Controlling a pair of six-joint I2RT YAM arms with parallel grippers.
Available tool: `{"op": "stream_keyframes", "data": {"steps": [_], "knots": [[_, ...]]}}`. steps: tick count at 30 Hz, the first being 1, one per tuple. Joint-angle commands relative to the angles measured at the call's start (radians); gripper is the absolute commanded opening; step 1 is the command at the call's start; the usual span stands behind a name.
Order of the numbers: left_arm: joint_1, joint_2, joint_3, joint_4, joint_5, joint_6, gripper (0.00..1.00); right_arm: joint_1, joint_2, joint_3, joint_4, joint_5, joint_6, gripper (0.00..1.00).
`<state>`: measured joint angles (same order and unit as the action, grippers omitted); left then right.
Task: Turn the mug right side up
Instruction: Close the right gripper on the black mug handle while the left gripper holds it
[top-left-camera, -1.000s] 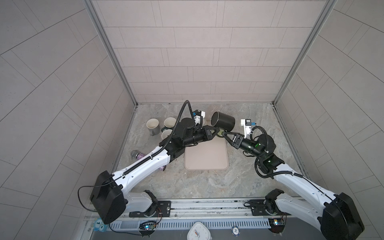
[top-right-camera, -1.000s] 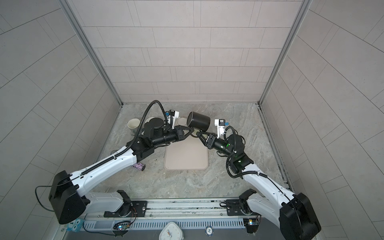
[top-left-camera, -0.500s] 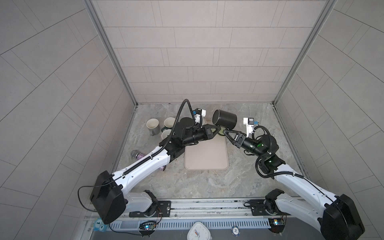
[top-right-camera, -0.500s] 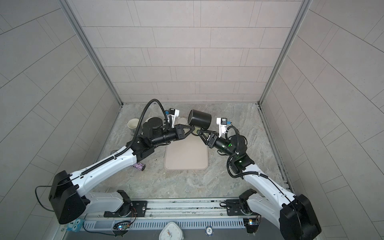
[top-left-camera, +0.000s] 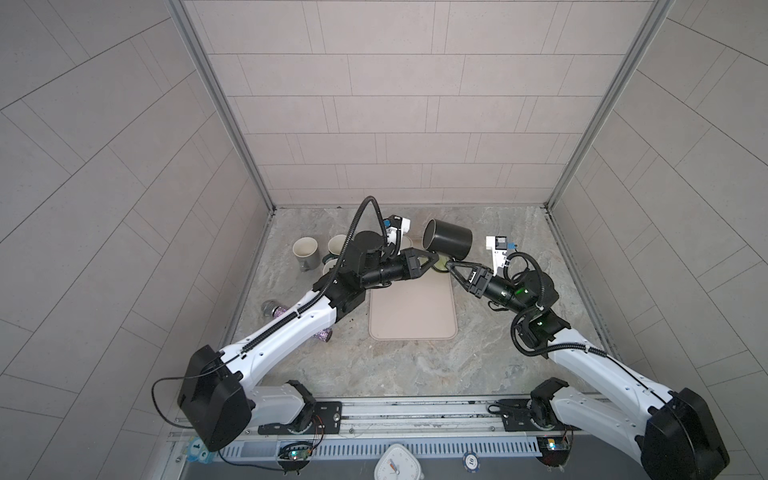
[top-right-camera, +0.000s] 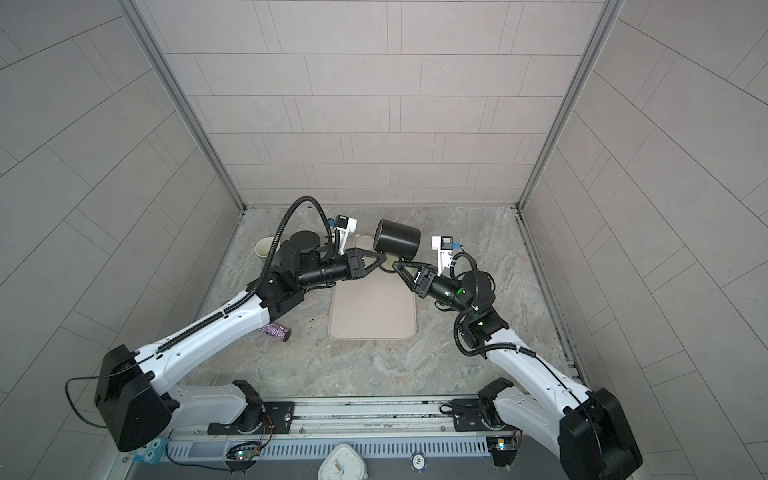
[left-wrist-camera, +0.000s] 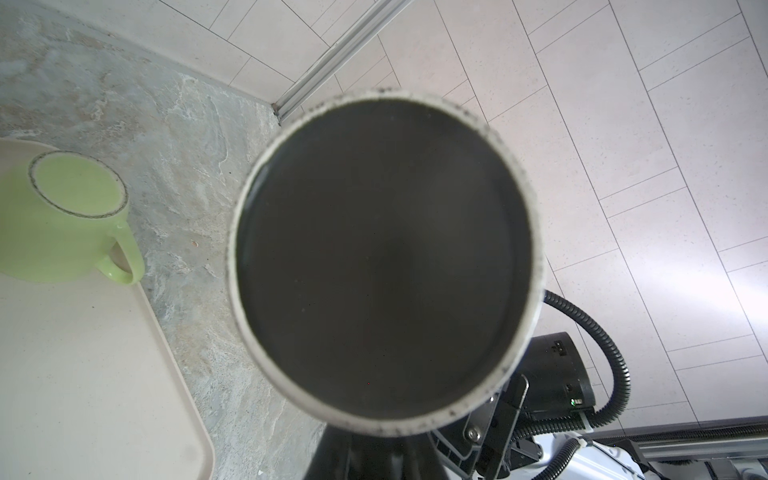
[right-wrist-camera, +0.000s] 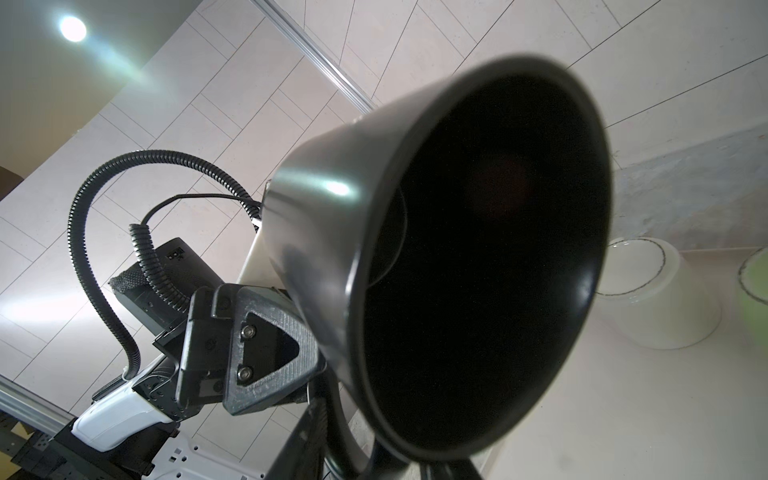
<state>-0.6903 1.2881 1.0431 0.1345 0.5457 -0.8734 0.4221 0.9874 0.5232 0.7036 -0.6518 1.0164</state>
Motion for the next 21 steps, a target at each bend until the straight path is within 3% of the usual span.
{"op": "stream_keyframes", "data": {"steps": [1, 3, 7, 13, 17, 21], "knots": [[0.009, -0.012, 0.027, -0.025, 0.017, 0.043, 0.00, -0.005, -0.025, 0.015, 0.164, -0.019, 0.011, 0.35], [0.012, -0.012, 0.026, -0.036, 0.014, 0.051, 0.00, -0.005, -0.024, 0.014, 0.166, -0.022, 0.011, 0.35], [0.014, -0.010, 0.024, -0.040, 0.015, 0.051, 0.00, -0.007, -0.021, 0.015, 0.170, -0.026, 0.010, 0.24], [0.015, -0.010, 0.017, -0.042, 0.014, 0.054, 0.00, -0.006, -0.014, 0.015, 0.181, -0.032, 0.011, 0.23], [0.017, -0.014, 0.013, -0.044, 0.007, 0.057, 0.00, -0.006, -0.019, 0.015, 0.181, -0.034, 0.010, 0.07], [0.021, -0.009, 0.011, -0.044, 0.008, 0.059, 0.00, -0.006, -0.028, 0.015, 0.170, -0.032, 0.005, 0.00]]}}
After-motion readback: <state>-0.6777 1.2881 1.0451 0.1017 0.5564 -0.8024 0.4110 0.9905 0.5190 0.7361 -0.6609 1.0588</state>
